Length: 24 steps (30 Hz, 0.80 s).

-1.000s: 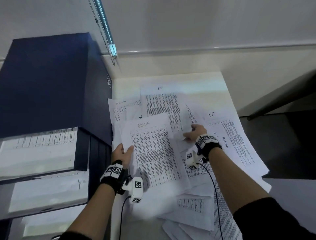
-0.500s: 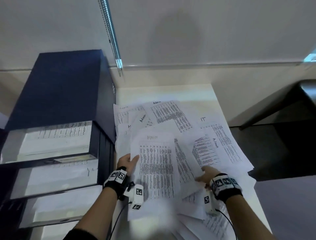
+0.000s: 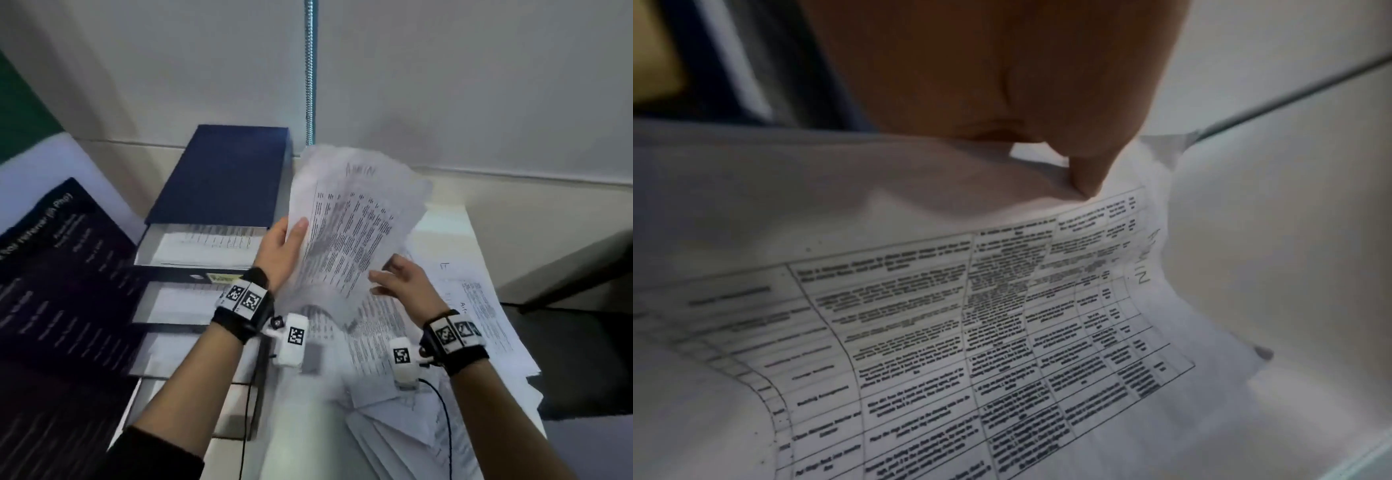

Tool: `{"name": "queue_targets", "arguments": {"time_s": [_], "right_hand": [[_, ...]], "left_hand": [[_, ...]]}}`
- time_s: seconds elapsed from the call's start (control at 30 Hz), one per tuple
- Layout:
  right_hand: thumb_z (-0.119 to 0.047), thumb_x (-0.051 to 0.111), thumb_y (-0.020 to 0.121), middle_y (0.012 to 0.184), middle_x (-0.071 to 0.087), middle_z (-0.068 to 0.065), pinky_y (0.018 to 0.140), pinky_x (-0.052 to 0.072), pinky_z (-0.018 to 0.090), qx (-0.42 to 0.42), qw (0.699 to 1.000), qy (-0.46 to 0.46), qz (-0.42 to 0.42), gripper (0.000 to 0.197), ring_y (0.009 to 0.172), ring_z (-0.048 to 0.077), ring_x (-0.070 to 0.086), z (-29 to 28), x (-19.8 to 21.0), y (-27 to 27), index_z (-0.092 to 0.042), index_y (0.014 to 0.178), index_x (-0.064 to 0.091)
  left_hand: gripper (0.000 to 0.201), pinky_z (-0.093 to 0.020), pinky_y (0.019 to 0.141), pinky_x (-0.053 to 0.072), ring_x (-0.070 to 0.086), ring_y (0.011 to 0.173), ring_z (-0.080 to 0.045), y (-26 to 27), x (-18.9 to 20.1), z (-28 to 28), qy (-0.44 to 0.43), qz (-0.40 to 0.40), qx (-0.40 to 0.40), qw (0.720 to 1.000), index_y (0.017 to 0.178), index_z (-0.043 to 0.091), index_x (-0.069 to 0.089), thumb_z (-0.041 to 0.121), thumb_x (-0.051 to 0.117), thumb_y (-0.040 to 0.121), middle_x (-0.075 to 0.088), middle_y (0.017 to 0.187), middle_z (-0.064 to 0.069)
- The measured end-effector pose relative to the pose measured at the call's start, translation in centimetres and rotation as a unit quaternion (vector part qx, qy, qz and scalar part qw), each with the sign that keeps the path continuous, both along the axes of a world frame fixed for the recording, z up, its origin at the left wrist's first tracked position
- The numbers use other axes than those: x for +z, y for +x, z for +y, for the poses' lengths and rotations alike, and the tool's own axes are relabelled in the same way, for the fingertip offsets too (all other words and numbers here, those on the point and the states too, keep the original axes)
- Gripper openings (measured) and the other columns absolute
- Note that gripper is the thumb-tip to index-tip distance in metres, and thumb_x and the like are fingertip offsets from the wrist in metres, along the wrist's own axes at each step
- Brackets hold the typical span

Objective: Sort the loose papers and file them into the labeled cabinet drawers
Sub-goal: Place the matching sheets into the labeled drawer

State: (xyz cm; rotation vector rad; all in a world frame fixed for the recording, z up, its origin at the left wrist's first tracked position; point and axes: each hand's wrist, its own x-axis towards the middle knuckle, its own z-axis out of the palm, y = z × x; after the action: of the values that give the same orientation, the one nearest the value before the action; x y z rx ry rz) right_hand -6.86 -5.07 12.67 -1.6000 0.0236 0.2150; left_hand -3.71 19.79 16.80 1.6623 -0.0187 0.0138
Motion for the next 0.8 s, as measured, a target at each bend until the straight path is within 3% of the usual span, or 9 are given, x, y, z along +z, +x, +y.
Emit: {"name": "queue_targets", "arguments": {"time_s": [0.1,0.2,0.33,0.4,0.47,0.5,0.6,0.67,0.8], "right_hand": [[-0.02,0.067,0.091,0.085,0.07,0.008,0.059,0.05,0.026,0.076,0.994,-0.064,-0.052,0.023,0.067,0.02,0.061,3.3,3.0,0.2,-0.011,0.112,0.066],[-0.025,0.062,0.093,0.073,0.059,0.009,0.061,0.049,0.027,0.107,0.983,-0.11,-0.103,0.023,0.062,0.016,0.053,7.3,3.8,-0.9,-0.006,0.104,0.069],[-0.016,0.054,0.099,0.066,0.053,0.005,0.05,0.043,0.019,0.125,0.989,-0.047,-0.061,0.015,0.053,0.011,0.047,12.9,3.1,-3.6,-0.015,0.108,0.067],[-0.015,0.051,0.101,0.066,0.053,0.005,0.046,0.038,0.018,0.131,0.991,-0.024,-0.011,0.018,0.05,0.01,0.044,15.1,2.0,-4.7,-0.011,0.111,0.065],[-0.015,0.049,0.102,0.067,0.053,0.004,0.045,0.037,0.018,0.12,0.992,-0.004,0.038,0.021,0.051,0.012,0.042,16.9,1.1,-5.9,-0.006,0.115,0.063],[-0.013,0.049,0.102,0.065,0.054,0.002,0.043,0.036,0.017,0.105,0.992,0.009,0.064,0.022,0.05,0.011,0.04,17.7,0.7,-6.4,-0.005,0.118,0.061],[-0.007,0.051,0.1,0.057,0.05,-0.004,0.036,0.029,0.015,0.063,0.988,0.068,0.124,0.027,0.042,0.006,0.035,19.6,0.7,-8.1,-0.017,0.124,0.055],[-0.006,0.053,0.098,0.054,0.046,-0.004,0.036,0.027,0.016,0.063,0.985,0.081,0.14,0.031,0.041,0.005,0.034,20.5,1.0,-9.1,-0.029,0.118,0.051],[-0.002,0.05,0.098,0.054,0.052,-0.005,0.038,0.025,0.014,0.113,0.97,0.144,0.161,0.027,0.042,0.004,0.033,21.9,2.6,-10.7,-0.025,0.11,0.057]], "left_hand": [[0.026,-0.041,0.105,0.045,0.058,0.123,-0.02,-1.0,3.9,3.5,-0.105,-0.072,0.01,0.992,0.12,0.027,0.063,0.033,0.051,0.097,0.065,0.127,-0.003],[0.028,-0.04,0.102,0.046,0.061,0.119,-0.02,-2.1,4.5,8.2,-0.118,-0.057,0.042,0.99,0.122,0.018,0.06,0.031,0.053,0.098,0.066,0.125,-0.005],[0.057,-0.036,0.091,0.052,0.068,0.096,-0.016,-5.3,1.5,15.8,0.061,0.092,0.108,0.988,0.122,0.014,0.057,0.052,0.07,0.082,0.071,0.107,0.001],[0.051,-0.037,0.094,0.051,0.066,0.1,-0.021,-7.9,-1.0,19.6,0.15,0.197,0.077,0.966,0.12,0.014,0.056,0.042,0.074,0.082,0.068,0.113,-0.004],[0.039,-0.038,0.096,0.052,0.067,0.1,-0.024,-10.7,-2.8,22.2,0.15,0.267,0.044,0.951,0.118,0.011,0.055,0.022,0.074,0.085,0.067,0.117,-0.01],[0.035,-0.032,0.088,0.055,0.069,0.092,-0.02,-12.3,-2.9,22.9,0.138,0.276,0.038,0.95,0.118,0.01,0.055,0.013,0.071,0.087,0.067,0.113,-0.009],[0.039,-0.016,0.063,0.053,0.066,0.076,-0.008,-15.5,-2.1,24.5,0.107,0.245,0.06,0.962,0.124,0.015,0.055,-0.003,0.062,0.09,0.067,0.104,-0.005],[0.043,-0.022,0.064,0.053,0.066,0.08,-0.015,-16.9,-0.9,25.8,0.061,0.224,0.087,0.969,0.129,0.018,0.055,-0.002,0.061,0.091,0.068,0.112,-0.013],[0.046,-0.027,0.079,0.057,0.067,0.093,-0.025,-18.3,1.5,27.3,-0.023,0.184,0.112,0.976,0.137,0.012,0.052,0.005,0.061,0.092,0.068,0.116,-0.018]]}}
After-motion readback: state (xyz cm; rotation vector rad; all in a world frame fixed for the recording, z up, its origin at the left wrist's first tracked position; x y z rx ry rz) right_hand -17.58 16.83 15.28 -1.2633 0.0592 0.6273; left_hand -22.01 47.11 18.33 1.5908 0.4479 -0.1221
